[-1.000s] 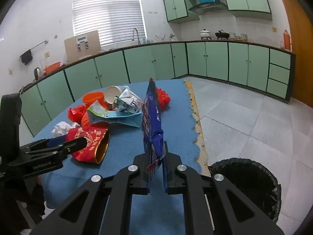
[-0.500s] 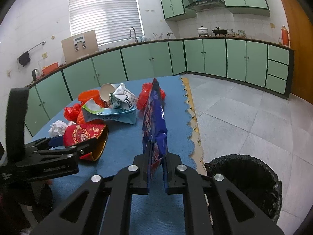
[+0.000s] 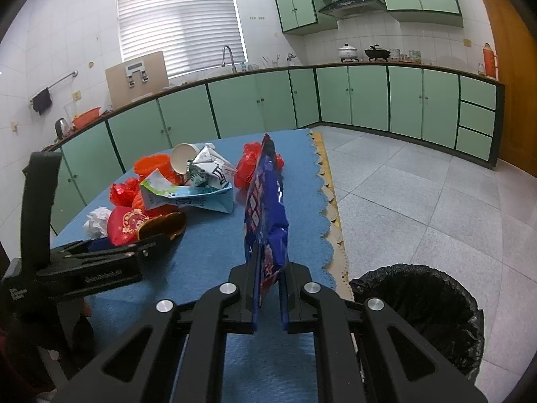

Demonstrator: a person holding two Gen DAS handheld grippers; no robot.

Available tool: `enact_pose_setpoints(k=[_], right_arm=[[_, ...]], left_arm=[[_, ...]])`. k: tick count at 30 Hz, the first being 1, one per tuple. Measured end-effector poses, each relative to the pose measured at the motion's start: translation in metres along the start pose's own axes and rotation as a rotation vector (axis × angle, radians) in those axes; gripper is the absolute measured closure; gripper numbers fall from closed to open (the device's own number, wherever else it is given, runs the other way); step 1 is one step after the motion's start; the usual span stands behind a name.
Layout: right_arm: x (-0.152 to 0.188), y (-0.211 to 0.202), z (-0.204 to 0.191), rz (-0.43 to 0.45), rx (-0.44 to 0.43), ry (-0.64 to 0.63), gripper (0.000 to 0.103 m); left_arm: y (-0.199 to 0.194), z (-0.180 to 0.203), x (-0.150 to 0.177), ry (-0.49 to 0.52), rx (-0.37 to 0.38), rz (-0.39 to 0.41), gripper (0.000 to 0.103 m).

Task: Collect trash
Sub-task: 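Close the left gripper on the red paper container while the right gripper holds the chip bag, then carry both items over the black bin and open both grippers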

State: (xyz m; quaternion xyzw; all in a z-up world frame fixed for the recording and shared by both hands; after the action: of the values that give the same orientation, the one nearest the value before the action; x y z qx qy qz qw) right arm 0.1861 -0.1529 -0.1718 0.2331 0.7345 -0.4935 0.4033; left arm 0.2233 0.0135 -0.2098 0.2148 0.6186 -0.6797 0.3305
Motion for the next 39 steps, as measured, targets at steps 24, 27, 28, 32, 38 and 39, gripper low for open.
enact_pose_setpoints(k=[24, 27, 28, 32, 38, 39], right_arm=[[-0.017, -0.028, 0.009, 0.048, 0.046, -0.005, 0.094], [-0.020, -0.036, 0.018, 0.062, 0.068, 0.007, 0.094], [-0.022, -0.041, 0.022, 0.070, 0.078, 0.013, 0.094], [-0.030, -0.057, 0.039, 0.097, 0.113, 0.034, 0.094], [-0.030, -0.083, 0.079, 0.127, 0.196, 0.084, 0.094], [-0.028, -0.087, 0.087, 0.128, 0.212, 0.093, 0.094]], left_arm=[[-0.050, 0.040, -0.029, 0.080, 0.083, 0.127, 0.021], [-0.051, 0.052, -0.032, 0.098, 0.103, 0.135, 0.021], [-0.051, 0.057, -0.034, 0.105, 0.113, 0.138, 0.021], [-0.051, 0.080, -0.040, 0.126, 0.151, 0.147, 0.021], [-0.048, 0.127, -0.045, 0.179, 0.230, 0.159, 0.021], [-0.047, 0.136, -0.045, 0.190, 0.246, 0.156, 0.021]])
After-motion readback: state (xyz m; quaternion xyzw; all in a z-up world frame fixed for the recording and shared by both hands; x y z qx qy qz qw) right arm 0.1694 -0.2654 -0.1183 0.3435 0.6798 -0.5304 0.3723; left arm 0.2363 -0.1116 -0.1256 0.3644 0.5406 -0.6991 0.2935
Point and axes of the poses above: each gripper's, at about its wrist camera, not at the fingertips, and y roughly the way its jaws point, z to its right, x to its underside, the point moved 8 cm from there along y, roughly the way its jaws point, and after that the axes turned 2 degrees about -z, right-handed, at the moved point
